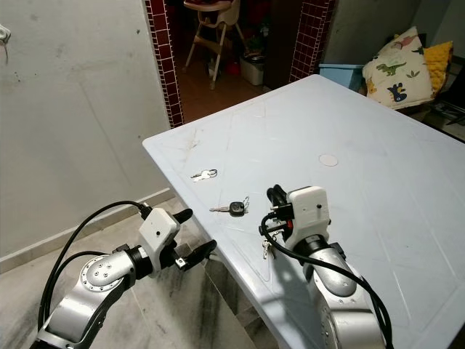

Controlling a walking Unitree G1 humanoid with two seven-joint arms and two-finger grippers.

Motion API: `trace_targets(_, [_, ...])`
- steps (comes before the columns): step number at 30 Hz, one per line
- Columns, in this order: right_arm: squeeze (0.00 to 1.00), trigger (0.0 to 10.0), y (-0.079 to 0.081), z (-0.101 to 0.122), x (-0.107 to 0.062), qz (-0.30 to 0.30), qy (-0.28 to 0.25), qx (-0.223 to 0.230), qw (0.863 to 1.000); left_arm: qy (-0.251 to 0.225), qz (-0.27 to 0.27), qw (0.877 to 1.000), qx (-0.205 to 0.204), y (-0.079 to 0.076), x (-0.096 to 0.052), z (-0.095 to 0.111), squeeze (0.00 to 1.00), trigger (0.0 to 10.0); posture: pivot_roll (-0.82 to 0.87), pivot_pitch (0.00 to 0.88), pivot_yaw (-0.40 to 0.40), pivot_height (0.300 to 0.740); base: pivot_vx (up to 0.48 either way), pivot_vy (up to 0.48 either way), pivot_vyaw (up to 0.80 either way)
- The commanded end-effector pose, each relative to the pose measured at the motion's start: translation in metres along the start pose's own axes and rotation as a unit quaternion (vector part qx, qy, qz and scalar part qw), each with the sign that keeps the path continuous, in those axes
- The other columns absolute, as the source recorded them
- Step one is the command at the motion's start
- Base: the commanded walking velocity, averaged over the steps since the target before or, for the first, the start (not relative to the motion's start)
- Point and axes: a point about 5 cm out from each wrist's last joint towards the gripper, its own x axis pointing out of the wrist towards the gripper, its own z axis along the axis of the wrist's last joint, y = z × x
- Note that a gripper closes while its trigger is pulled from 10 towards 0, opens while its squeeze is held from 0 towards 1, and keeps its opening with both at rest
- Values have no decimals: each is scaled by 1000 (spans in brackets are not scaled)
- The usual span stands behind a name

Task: Hang keys on a hook

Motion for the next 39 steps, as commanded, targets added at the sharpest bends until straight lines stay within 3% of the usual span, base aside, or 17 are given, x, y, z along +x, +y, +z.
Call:
trace_targets(1, [1000,10000,-5,-12,-4,-12,37,-6,999,-9,1,1000,14,1,1,6,0,10000,28,0,-4,740,0,0,0])
trace_targets(8, [1000,10000,0,-38,-15,2,111,-20,994,-7,-10,1000,6,0,1,5,0,10000,23,0,-2,740,0,0,0])
trace_targets(14, [1000,10000,4,-54,-19,13,160,-20,987,-7,-73,997,-7,-14,3,8,0,10000,24,0,3,740,0,0,0])
trace_targets(22, [1000,10000,7,-58,-18,14,171,-21,985,19,-113,993,-24,-23,0,0,0,10000,26,0,4,740,0,0,0])
trace_targets(34, [1000,10000,20,-60,-4,15,169,-22,985,35,-122,991,-27,-22,-1,-3,0,10000,25,0,4,740,0,0,0])
trace_targets(35, [937,10000,21,-61,-3,8,176,-27,984,36,-122,992,-29,-22,-2,-2,0,10000,27,0,2,740,0,0,0])
trace_targets(36, [937,10000,21,-61,-3,8,176,-27,984,36,-122,992,-29,-22,-2,-2,0,10000,27,0,2,740,0,0,0])
trace_targets(37, [749,10000,21,-62,-3,7,180,-30,983,37,-121,992,-29,-23,-2,-2,0,10000,28,0,1,740,0,0,0])
trace_targets(38, [749,10000,21,-63,-3,5,183,-34,983,37,-121,991,-29,-23,-3,-2,0,10000,28,0,1,740,0,0,0])
trace_targets(39, [8,10000,22,-66,-3,4,194,-40,980,38,-121,991,-29,-23,-3,-3,0,10000,29,0,1,740,0,0,0])
